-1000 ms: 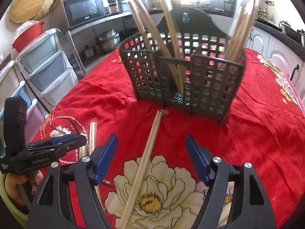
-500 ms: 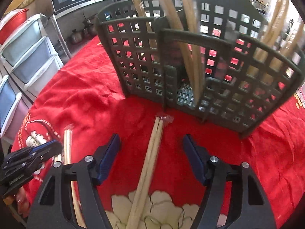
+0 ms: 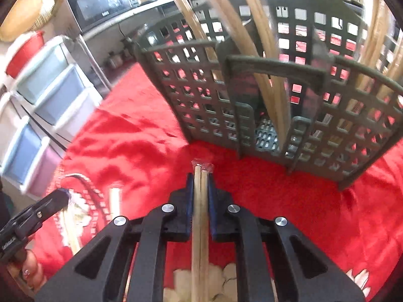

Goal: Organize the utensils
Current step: 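Close the left gripper on a wrapped chopstick while the right gripper grasps a wooden pair, then lift both held chopsticks upright and carry them over the grey caddy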

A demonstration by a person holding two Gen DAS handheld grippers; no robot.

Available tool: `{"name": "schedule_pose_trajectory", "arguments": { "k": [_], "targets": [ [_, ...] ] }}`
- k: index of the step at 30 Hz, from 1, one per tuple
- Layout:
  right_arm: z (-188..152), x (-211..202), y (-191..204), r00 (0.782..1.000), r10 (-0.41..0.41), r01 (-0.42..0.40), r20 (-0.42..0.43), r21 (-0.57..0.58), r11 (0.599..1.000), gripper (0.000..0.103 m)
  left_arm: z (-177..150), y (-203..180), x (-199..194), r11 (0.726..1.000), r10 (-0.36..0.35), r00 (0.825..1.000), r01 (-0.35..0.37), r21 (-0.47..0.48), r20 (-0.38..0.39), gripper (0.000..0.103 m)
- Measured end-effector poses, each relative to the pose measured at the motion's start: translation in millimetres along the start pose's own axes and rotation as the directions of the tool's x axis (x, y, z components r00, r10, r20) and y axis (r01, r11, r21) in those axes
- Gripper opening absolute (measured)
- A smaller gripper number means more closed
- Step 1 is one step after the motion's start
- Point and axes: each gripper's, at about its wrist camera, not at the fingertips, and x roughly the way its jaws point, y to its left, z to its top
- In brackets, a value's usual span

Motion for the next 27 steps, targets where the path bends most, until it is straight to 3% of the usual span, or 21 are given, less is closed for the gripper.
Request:
{"name": "schedule_pose_trajectory", "arguments": {
  "k": [12,17,27],
  "targets": [
    [-24,-90,3,0.971,0.110,-0.119,0.211,0.034,0.992,0.010,20,-36,-26,0.995,-0.071,0.994,0.065,0.073,0.086,0.003],
    [-31,-124,0,0.953,0.055,-0.066,0.297,0.025,0.998,0.010,28,-59,-30,0.988,-0.116,0.988,0.104,0.117,0.103,0.003],
    [-44,-175,-13,0.897,-0.071,0.060,0.436,0.039,0.997,0.010,49,-91,-46,0.968,-0.204,0.969,0.179,0.176,0.136,0.002]
  ]
}}
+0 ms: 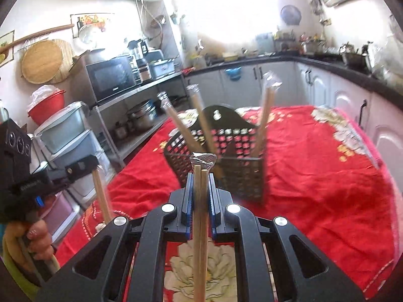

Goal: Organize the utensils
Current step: 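Lift both held chopsticks upright and carry them over the grey caddy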

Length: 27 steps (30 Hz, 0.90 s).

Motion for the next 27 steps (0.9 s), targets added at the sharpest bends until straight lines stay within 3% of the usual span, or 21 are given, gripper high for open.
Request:
{"name": "schedule_pose_trajectory", "arguments": {
  "k": [14,27],
  "targets": [
    [8,-35,-32,0.991,-0.087,0.082,0.104,0.048,0.995,0.010,30,-34,-1,0.997,-0.043,0.998,0.040,0.065,0.054,0.002],
    [42,-45,-31,0.975,-0.073,0.070,0.208,0.024,0.997,0.010,71,-48,1,0.995,-0.002,0.989,-0.012,0.095,0.145,0.002]
  ]
}}
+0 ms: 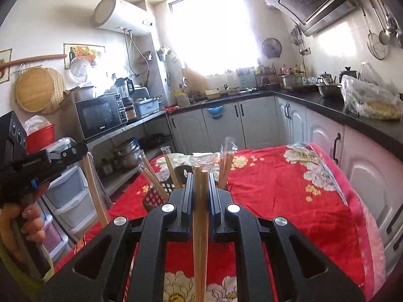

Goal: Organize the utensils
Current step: 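Lift both held chopsticks upright and carry them over the grey caddy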

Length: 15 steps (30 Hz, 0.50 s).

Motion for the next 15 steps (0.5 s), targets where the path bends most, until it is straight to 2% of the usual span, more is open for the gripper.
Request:
{"name": "schedule_pose_trajectory", "arguments": {
  "k": [15],
  "targets": [
    [23,23,10,0.999,0.016,-0.015,0.027,-0.033,0.999,0.010,44,11,17,0.996,0.086,0.994,-0.087,0.017,0.069,0.002]
  ]
}}
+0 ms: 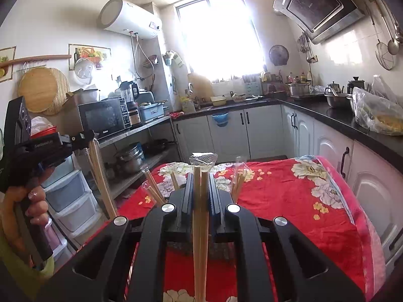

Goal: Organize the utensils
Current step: 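Lift both held chopsticks upright and carry them over the grey caddy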

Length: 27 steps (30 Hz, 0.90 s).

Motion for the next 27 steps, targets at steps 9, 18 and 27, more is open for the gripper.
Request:
{"name": "schedule_pose_trajectory", "arguments": {
  "k": [9,18,27],
  "targets": [
    [13,15,8,1.000,0.003,-0.003,0.020,-0.025,1.000,0.010,20,5,9,0.999,0.033,0.998,-0.033,-0.004,0.051,0.002],
    [41,27,19,0.995,0.017,-0.012,0.095,-0.051,0.999,0.010,39,-2,18,0.995,0.095,0.985,-0.099,0.023,0.143,0.002],
    [54,49,27,0.978,0.004,0.018,0.207,-0.106,0.994,0.010,26,0,42,0.988,0.140,0.965,-0.151,0.032,0.222,0.002]
  ]
}}
